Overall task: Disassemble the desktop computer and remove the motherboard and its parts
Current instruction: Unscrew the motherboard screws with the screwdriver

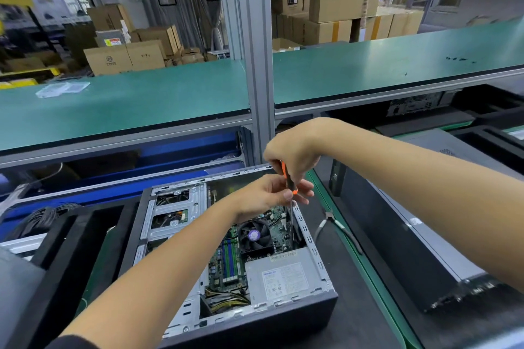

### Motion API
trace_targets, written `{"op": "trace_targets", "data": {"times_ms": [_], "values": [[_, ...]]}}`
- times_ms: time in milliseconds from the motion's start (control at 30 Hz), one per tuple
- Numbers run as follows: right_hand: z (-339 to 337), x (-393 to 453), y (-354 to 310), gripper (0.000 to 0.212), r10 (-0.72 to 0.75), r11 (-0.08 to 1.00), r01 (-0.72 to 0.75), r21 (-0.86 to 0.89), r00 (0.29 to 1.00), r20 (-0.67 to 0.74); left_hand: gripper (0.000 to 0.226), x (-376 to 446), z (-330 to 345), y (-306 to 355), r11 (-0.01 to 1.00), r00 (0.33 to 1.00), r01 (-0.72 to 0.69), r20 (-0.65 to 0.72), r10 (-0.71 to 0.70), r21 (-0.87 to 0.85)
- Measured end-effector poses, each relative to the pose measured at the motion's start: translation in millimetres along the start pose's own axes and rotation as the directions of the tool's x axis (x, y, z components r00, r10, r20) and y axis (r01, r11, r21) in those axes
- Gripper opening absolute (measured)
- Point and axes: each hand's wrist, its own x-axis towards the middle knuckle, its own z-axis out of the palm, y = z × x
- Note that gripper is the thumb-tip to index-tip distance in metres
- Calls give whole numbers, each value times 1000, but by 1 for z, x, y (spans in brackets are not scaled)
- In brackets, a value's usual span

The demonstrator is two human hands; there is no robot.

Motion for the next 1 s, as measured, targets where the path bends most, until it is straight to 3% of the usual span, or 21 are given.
{"op": "trace_targets", "data": {"times_ms": [133,233,333,467,600,767,1000], "values": [[-2,-1,-1,23,-76,992,78,97,997,-22,16,-1,-2,-5,998,993,13,-117,-20,-60],[-7,-3,0,28,-122,953,128,273,992,-42,29,-3,-6,-1,1000,985,5,-172,-5,-2],[-7,-2,2,37,-10,953,28,303,998,-63,33,0,-7,-2,999,965,-30,-261,38,36],[-1,1,-2,31,139,920,-99,378,987,-79,32,6,-1,-7,992,941,-23,-331,64,125],[0,1,-3,43,124,905,-79,418,989,-82,31,5,0,-6,990,952,-82,-285,111,111],[-1,2,3,13,94,886,-83,457,996,-1,27,-2,-9,-22,964,996,74,-59,-61,255],[4,8,4,21,48,823,-2,568,997,-65,13,-3,5,-45,901,988,117,-137,-65,417]]}}
